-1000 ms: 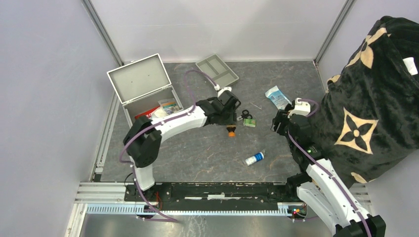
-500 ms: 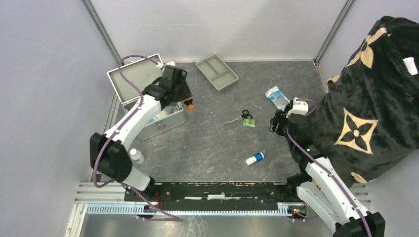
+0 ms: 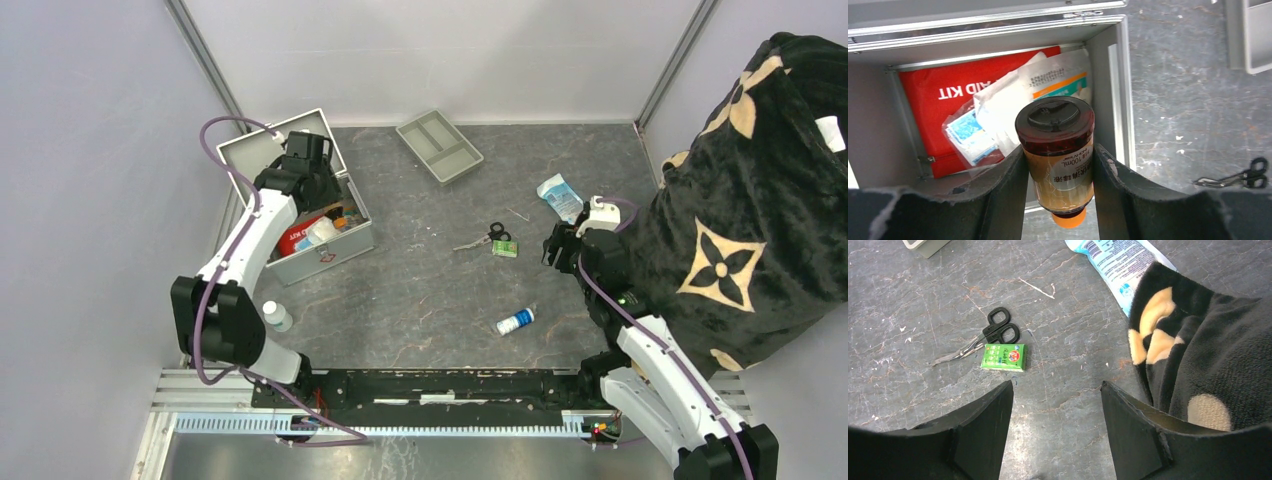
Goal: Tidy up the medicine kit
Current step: Place the pill bottle in the medicine box.
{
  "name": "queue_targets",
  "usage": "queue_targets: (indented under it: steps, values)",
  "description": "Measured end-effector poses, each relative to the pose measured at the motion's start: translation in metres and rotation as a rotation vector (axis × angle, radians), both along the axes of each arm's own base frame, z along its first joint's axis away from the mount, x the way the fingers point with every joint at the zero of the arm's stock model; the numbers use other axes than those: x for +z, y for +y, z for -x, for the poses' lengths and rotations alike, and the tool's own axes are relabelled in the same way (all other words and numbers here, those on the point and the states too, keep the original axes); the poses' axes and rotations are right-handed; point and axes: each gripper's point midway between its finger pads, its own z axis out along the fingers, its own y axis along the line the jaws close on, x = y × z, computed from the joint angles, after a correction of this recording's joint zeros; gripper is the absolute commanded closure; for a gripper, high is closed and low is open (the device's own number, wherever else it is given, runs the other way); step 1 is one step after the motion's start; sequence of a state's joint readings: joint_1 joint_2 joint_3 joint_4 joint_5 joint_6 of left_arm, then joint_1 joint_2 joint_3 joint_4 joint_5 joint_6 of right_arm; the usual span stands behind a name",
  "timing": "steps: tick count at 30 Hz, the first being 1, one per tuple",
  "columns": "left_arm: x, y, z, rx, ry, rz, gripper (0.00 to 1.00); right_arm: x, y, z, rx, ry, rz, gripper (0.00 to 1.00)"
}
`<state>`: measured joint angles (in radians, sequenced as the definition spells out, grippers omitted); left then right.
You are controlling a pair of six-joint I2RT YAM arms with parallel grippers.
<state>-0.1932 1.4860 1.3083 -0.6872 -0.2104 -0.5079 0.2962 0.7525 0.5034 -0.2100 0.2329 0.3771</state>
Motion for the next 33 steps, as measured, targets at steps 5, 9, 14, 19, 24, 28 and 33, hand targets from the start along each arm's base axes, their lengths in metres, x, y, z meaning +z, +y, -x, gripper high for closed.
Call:
queue_targets:
  steps: [5,9,14,19,24,28,33]
  values:
    - [-0.017,0.020,0.002,0.032,0.061,-0.074,0.51,0.000,0.000,-0.001,0.003,-0.003,0.005,0.29]
    - [-0.028,0.042,0.005,0.080,0.106,-0.176,0.51,-0.001,0.000,-0.002,0.004,0.000,0.007,0.29]
    - [-0.040,0.061,0.011,0.122,0.170,-0.264,0.49,-0.008,0.003,-0.004,0.022,0.025,0.018,0.29]
    - [-0.054,0.074,0.015,0.135,0.231,-0.304,0.37,-0.011,0.006,-0.007,0.043,0.043,0.028,0.28]
    - [-0.065,0.082,0.020,0.135,0.284,-0.322,0.18,-0.008,0.010,-0.009,0.058,0.035,0.025,0.28]
    - [-0.065,0.085,0.021,0.140,0.289,-0.326,0.16,-0.009,0.011,-0.009,0.066,0.036,0.023,0.28]
    - [-0.058,0.083,0.023,0.137,0.272,-0.312,0.16,-0.009,0.014,-0.008,0.082,0.038,0.016,0.28]
